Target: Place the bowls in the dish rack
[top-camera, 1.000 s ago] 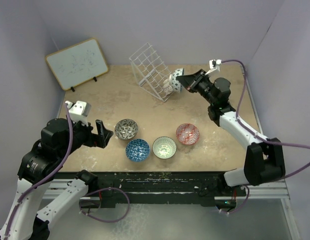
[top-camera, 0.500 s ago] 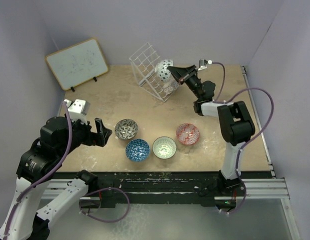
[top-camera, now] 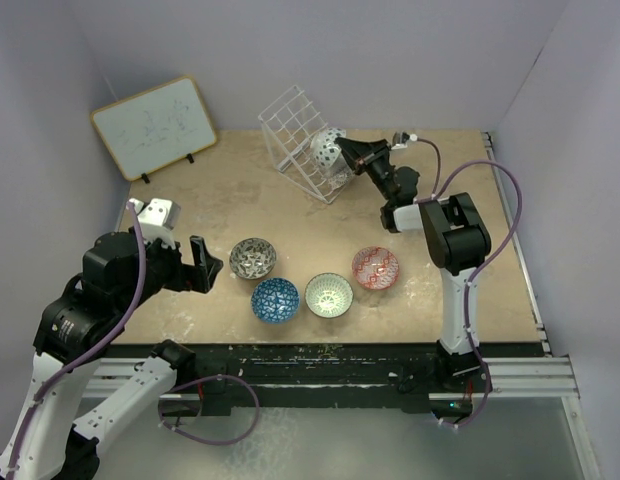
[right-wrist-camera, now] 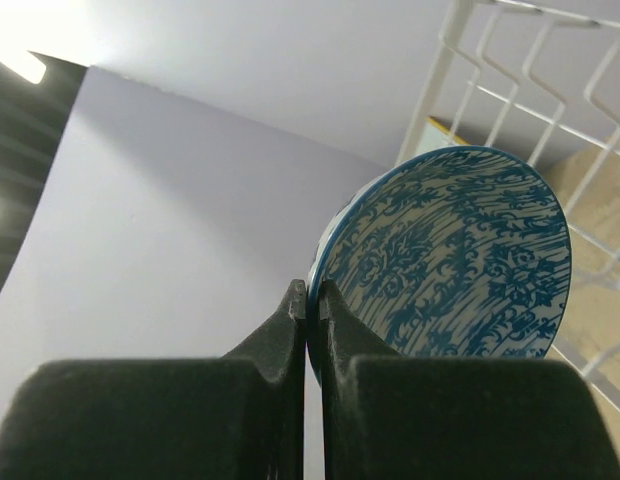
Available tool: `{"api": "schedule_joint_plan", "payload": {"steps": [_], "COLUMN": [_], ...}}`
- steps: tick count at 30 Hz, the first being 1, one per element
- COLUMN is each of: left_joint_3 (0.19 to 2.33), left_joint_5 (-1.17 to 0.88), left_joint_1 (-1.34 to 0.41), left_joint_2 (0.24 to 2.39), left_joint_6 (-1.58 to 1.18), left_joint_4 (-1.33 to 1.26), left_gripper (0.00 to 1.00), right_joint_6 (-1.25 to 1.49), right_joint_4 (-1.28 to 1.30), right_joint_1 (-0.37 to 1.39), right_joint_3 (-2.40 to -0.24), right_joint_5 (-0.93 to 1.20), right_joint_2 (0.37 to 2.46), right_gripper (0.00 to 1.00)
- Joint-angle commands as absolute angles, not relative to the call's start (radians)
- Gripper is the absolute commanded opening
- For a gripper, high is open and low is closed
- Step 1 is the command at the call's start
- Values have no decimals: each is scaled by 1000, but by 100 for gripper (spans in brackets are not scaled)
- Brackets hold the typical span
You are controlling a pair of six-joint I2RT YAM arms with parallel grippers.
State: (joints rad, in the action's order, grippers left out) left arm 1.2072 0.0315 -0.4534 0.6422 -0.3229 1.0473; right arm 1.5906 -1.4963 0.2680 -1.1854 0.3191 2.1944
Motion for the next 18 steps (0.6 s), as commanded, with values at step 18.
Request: {"api": "schedule_joint_plan", "payload": {"steps": [18], "left_joint_3": [1218], "left_joint_5": [43], "left_joint_1": [-448], "left_joint_2": [651], "left_joint_6": [-337], "left_joint_4": [1034], "left_gripper": [99], "right_joint_6": [1662], "right_joint_4": [-1937], "right_joint_1": [270], "right_joint_3": [-1266], "right_joint_5": [193], "right_joint_2": [2285], "right_gripper": [0]}}
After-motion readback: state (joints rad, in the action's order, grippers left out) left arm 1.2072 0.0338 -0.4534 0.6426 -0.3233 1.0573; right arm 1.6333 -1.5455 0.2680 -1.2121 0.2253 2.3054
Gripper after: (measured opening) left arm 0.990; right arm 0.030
